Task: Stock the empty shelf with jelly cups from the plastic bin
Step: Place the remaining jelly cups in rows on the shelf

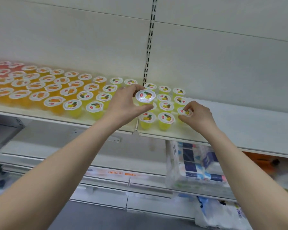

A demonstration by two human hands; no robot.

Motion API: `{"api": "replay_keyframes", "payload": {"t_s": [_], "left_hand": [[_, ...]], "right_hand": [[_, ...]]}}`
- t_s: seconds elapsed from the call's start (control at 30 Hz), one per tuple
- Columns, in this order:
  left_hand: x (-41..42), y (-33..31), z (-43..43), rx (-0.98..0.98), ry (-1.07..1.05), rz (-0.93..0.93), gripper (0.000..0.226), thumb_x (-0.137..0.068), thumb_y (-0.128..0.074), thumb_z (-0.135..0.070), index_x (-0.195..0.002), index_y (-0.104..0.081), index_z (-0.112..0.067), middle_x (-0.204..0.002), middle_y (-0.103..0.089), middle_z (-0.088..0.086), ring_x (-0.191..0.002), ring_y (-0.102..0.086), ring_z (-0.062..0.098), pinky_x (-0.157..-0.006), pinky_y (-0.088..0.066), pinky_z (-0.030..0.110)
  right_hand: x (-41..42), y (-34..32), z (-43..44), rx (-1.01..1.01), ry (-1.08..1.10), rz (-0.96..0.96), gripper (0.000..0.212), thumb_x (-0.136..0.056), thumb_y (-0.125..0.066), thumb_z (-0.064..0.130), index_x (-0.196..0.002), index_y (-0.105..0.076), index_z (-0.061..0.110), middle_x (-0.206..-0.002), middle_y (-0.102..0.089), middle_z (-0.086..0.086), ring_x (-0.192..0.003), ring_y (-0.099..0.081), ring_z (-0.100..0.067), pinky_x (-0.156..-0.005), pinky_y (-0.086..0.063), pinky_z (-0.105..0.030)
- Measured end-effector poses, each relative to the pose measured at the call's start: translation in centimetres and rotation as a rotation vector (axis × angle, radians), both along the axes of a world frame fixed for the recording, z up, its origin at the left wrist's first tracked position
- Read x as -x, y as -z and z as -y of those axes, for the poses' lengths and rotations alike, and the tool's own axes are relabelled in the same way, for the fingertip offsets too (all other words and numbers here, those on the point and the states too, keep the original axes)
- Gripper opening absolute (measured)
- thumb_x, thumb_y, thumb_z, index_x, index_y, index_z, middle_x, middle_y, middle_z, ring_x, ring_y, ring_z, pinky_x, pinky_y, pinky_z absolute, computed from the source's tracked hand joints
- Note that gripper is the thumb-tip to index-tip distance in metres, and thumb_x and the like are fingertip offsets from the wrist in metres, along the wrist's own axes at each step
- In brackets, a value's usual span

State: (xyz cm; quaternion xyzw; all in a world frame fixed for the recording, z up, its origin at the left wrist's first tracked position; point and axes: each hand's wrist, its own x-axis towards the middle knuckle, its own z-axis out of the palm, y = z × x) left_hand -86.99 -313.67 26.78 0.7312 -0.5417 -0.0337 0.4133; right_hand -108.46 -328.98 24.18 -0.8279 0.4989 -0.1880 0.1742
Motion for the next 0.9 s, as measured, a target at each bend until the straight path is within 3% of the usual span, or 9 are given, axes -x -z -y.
{"api": "replay_keyframes", "payload": {"t_s": [0.13,0.3,0.47,0.57,0.67,0.9], "left_hand": [[0.0,0.1,0.5,0.008,-0.009,0.055,0.062,-0.067,-0.074,-0.062,-0.119,-0.060,-0.030,-0.111,-0.063,-0.015,-0.109,-0.053,0.014,-0.092,-0.047,0.039],[1.0,0.0,1.2,0.020,0.018,0.077,0.062,-0.069,-0.071,-0.061,-0.119,-0.061,-0.026,-0.112,-0.062,-0.012,-0.109,-0.052,0.014,-0.093,-0.046,0.037],[3.6,-0.8,2.4,0.022,0.080,0.130,0.056,-0.070,-0.072,-0.049,-0.121,-0.059,-0.027,-0.112,-0.061,-0.010,-0.110,-0.050,0.015,-0.093,-0.042,0.031],[5.7,-1.1,3.3,0.006,0.142,0.244,0.055,-0.067,-0.064,-0.055,-0.115,-0.062,-0.027,-0.106,-0.063,-0.009,-0.105,-0.051,0.019,-0.091,-0.041,0.035],[7.6,-0.4,4.6,-0.046,0.175,0.453,0.062,-0.063,-0.056,-0.066,-0.111,-0.065,-0.027,-0.106,-0.064,-0.006,-0.110,-0.050,0.024,-0.101,-0.037,0.044],[9.8,2.5,7.4,-0.126,0.182,0.699,0.067,-0.066,-0.062,-0.069,-0.105,-0.072,-0.017,-0.112,-0.062,0.004,-0.118,-0.046,0.030,-0.116,-0.018,0.050]], "right_hand": [[-0.4,0.2,0.8,0.012,-0.018,0.034,0.032,-0.081,-0.072,0.034,-0.106,-0.060,0.019,-0.116,-0.063,-0.006,-0.108,-0.056,-0.025,-0.082,-0.041,-0.032],[-0.5,0.6,1.4,0.033,-0.032,0.048,0.029,-0.083,-0.072,0.033,-0.105,-0.059,0.019,-0.114,-0.063,-0.006,-0.107,-0.056,-0.025,-0.083,-0.041,-0.033],[0.6,-0.3,2.2,0.024,-0.135,-0.099,0.036,-0.082,-0.071,0.030,-0.114,-0.058,0.022,-0.120,-0.057,-0.005,-0.107,-0.053,-0.024,-0.082,-0.038,-0.031],[2.1,-1.2,2.6,0.024,-0.183,-0.098,0.040,-0.087,-0.063,0.025,-0.126,-0.056,0.026,-0.134,-0.052,-0.001,-0.122,-0.048,-0.020,-0.093,-0.037,-0.029],[3.4,-1.7,3.1,0.124,-0.164,-0.069,0.039,-0.094,-0.056,0.027,-0.132,-0.054,0.021,-0.139,-0.051,-0.002,-0.128,-0.045,-0.022,-0.103,-0.035,-0.032],[5.0,-1.5,3.6,0.263,-0.099,-0.085,0.040,-0.098,-0.051,0.031,-0.134,-0.054,0.013,-0.137,-0.054,-0.008,-0.126,-0.045,-0.029,-0.103,-0.035,-0.037]]}}
